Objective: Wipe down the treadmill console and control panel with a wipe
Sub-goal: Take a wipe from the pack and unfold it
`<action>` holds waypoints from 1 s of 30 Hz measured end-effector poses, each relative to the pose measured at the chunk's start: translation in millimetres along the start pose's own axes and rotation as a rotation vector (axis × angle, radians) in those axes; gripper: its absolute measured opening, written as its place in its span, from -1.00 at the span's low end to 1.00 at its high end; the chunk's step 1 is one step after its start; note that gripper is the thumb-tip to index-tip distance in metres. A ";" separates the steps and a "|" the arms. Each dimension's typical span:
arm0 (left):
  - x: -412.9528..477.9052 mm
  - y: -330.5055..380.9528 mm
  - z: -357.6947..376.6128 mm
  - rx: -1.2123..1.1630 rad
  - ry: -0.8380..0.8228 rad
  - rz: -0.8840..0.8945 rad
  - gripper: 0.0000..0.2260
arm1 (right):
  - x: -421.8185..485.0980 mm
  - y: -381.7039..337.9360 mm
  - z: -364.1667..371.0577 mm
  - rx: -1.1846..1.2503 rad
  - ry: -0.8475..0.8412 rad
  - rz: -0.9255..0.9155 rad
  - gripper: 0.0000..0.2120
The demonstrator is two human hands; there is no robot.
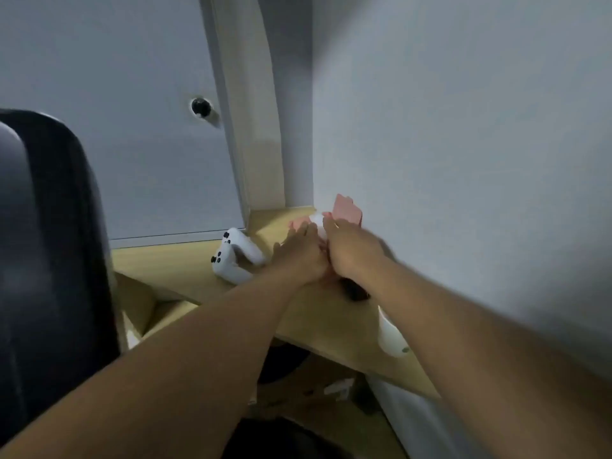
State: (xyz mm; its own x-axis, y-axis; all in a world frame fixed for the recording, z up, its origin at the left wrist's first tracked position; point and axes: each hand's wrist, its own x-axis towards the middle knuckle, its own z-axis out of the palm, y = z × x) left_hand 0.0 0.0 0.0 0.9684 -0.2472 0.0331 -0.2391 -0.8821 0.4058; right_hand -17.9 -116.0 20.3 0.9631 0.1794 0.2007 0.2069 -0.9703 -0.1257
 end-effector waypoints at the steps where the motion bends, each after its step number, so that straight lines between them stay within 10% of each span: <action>1: 7.2 -1.6 3.5 -0.070 0.018 0.014 -0.24 | 8.6 0.9 2.1 0.005 -0.001 0.035 -0.58; 11: 49.4 -13.7 18.8 -0.040 0.057 -0.018 -0.89 | 39.4 9.8 36.2 -0.002 0.128 0.148 -0.71; 30: 28.2 62.6 -78.6 -0.589 0.607 0.135 -0.92 | 25.2 5.6 -82.4 0.567 0.641 0.159 -0.84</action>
State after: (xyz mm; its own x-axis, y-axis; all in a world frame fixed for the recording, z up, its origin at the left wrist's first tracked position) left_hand 18.0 -30.7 98.1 0.8446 0.0704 0.5308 -0.4423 -0.4670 0.7657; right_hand -6.6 -130.4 104.7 0.7406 -0.2426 0.6266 0.2972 -0.7181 -0.6293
